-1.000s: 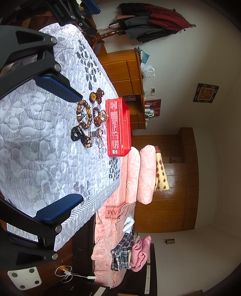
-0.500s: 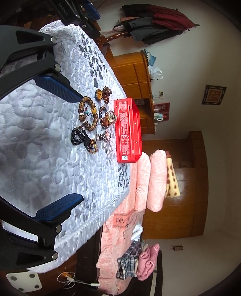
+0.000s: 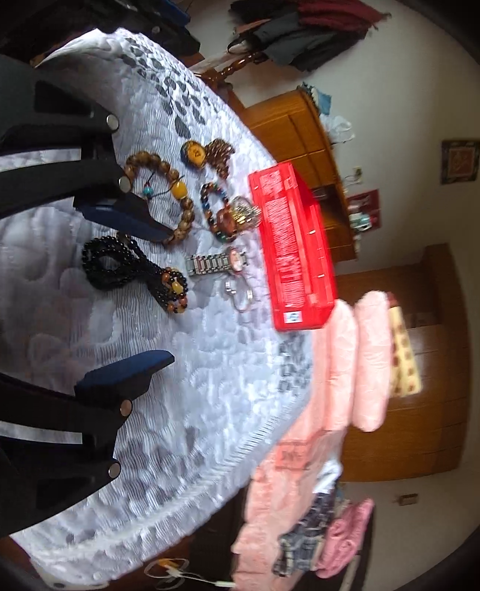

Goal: Organize jewelry
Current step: 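Reach the right gripper to the black bead strand and close on it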

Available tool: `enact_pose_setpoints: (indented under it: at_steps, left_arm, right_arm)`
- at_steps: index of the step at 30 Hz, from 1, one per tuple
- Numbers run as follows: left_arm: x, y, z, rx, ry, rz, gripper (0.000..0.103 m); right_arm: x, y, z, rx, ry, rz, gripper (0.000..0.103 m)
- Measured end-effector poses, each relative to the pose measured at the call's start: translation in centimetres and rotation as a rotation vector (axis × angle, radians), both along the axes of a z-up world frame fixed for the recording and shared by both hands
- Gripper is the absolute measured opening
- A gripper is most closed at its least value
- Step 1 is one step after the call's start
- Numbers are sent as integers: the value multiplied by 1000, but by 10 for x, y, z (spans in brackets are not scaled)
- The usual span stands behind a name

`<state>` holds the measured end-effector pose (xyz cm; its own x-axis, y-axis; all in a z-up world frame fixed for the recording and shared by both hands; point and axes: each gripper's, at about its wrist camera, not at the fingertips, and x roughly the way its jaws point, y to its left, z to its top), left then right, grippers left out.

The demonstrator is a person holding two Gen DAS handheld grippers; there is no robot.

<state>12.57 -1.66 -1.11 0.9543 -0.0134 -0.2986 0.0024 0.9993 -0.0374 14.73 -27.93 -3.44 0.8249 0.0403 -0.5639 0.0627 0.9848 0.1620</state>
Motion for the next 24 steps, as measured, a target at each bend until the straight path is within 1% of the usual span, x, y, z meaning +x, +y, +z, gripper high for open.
enact_pose_setpoints:
  at_steps: [2,3,4,9,13,15,16,17,19,20,24]
  left_arm:
    - [6,-4,1,-4,10,-19,98]
    - [8,-7,1,-5,16,-29,98]
    - [10,-10,0,-5,20,-36,98]
    - [17,-22,-4,8,39,-68,98]
    - [18,-29,-5,23,49,-83,98]
    - [19,-32,-5,30,62,-97,94]
    - [20,-35,-6,34,80,-109,90]
    - [22,-38,-7,36,101,-124,82]
    - [26,-44,-9,36,144,-157,75]
    - [26,-45,-10,35,152,-162,75]
    - [28,-56,-11,37,172,-186,75]
  right_arm:
    - [6,1,-3,-2,37,-9,49]
    - [8,1,-4,6,46,-3,47]
    - [10,1,-6,6,57,-2,45]
    - [14,7,-8,-21,79,9,43]
    - [18,10,-9,-24,97,37,35]
    - [19,13,-9,-34,99,50,28]
    - [19,13,-10,-22,95,71,20]
    - [19,14,-10,-19,95,77,20]
    - [18,14,-10,-15,95,80,19]
    - [17,12,-9,-6,95,81,15]
    - [12,3,-7,8,87,73,14]
